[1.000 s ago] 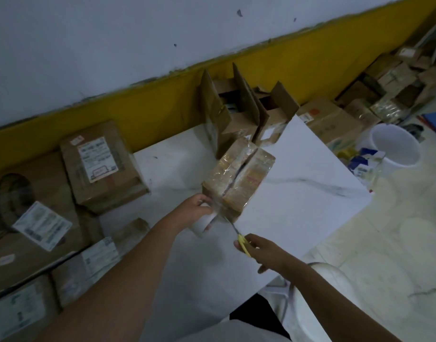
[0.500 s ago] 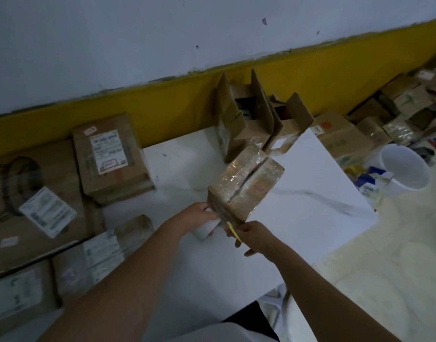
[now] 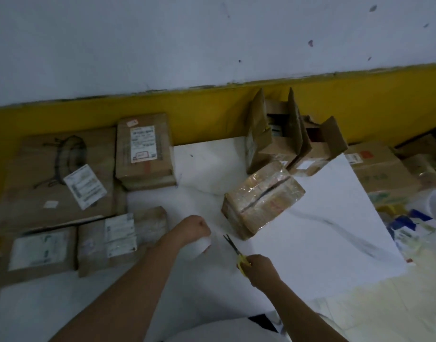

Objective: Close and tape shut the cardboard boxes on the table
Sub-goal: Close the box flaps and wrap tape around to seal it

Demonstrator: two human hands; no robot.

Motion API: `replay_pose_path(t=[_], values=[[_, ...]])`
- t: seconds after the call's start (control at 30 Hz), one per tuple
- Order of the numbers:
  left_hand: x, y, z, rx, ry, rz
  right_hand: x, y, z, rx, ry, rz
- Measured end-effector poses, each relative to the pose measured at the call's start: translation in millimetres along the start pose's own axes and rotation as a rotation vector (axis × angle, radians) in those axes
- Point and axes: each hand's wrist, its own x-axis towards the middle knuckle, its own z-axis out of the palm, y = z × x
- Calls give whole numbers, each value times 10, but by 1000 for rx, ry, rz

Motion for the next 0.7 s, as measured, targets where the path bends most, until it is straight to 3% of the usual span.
replay_pose_path(t=[0.13, 0.33, 0.43, 0.53, 0.63, 0.7], values=[[-185, -181, 144, -192, 102, -33, 192, -64, 18, -218, 95, -16], [-434, -414, 444, -464, 341, -47, 256, -152, 158, -315, 164, -183], [-599, -487, 562, -533, 399, -41, 210, -171, 174, -272, 179, -222], [-799, -516, 636, -543, 408, -32, -46, -312, 182, 22, 204, -362], [-1032, -466, 647, -585, 407, -47, -360, -532, 250, 149, 53, -447], [-1239, -445, 644, -613, 401, -34, -505, -611, 329, 110, 5, -482]])
